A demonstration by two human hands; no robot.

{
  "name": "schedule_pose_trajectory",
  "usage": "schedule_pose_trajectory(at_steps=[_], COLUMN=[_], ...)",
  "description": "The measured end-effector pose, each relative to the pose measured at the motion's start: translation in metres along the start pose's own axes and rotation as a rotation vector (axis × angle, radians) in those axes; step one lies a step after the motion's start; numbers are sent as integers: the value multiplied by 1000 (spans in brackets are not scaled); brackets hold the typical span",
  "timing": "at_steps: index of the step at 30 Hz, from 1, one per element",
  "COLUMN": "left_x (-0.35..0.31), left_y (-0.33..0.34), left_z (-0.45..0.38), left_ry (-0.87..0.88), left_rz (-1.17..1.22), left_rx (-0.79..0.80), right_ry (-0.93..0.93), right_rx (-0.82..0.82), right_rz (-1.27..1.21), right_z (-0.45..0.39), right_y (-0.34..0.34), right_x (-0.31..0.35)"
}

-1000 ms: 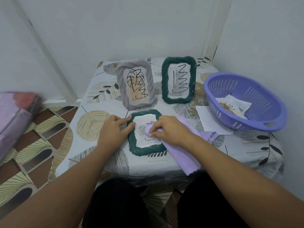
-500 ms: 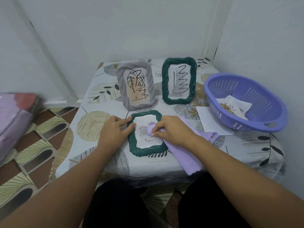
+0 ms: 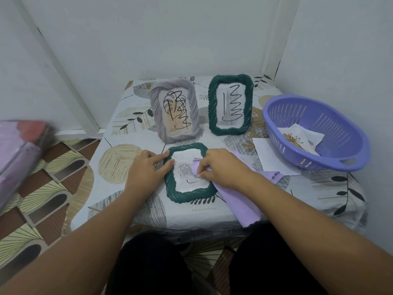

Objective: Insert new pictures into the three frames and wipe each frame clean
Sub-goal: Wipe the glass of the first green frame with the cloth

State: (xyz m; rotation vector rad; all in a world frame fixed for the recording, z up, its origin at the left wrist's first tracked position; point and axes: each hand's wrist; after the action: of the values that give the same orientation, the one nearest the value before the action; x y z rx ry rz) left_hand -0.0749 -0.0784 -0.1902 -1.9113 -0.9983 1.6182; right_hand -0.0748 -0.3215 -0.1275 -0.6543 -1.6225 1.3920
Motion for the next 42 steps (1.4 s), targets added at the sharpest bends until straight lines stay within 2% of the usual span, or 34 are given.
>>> schedule_pose_trajectory(at_steps=[2, 7, 11, 16, 20, 24, 30, 35, 40, 42], left_x=[0, -2, -2, -2, -2, -2, -1, -2, -2, -2], left_y=[0, 0, -1, -1, -1, -2, -1, -1, -1, -1], left_z=[0, 1, 1, 1, 0, 0, -1, 0, 1, 1], left_ry=[3, -4, -7, -13, -11, -13, -15, -15, -10, -12], left_rz=[1, 7, 14, 17, 8, 8, 7, 13, 13, 7], left_rx=[4, 0, -1, 7, 11, 14, 18, 16, 9, 13], right_ry=[-15, 51, 37, 120, 124, 151, 105, 128, 23, 33], right_rx=[37, -44, 64, 6, 62, -21, 106, -33, 66, 47], right_rz=[-3, -2, 34, 60, 54, 29, -3, -30, -89, -91], right_z=[1, 0, 3, 1, 4, 1, 5, 1, 11, 8], right_y=[-3, -2, -8, -6, -5, -5, -7, -1, 0, -1], right_x=[-1, -1, -1, 5, 5, 7, 4, 5, 5, 2])
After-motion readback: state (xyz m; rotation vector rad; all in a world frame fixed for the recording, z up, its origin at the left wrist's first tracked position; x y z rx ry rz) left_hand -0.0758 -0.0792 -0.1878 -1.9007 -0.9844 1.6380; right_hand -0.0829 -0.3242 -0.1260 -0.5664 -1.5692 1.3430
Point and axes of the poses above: each hand's wrist, its own z-axis away from the middle knuckle, its own y-axis out of the palm, x = y × z, and after that the axes turned 7 degrees about z, right-handed
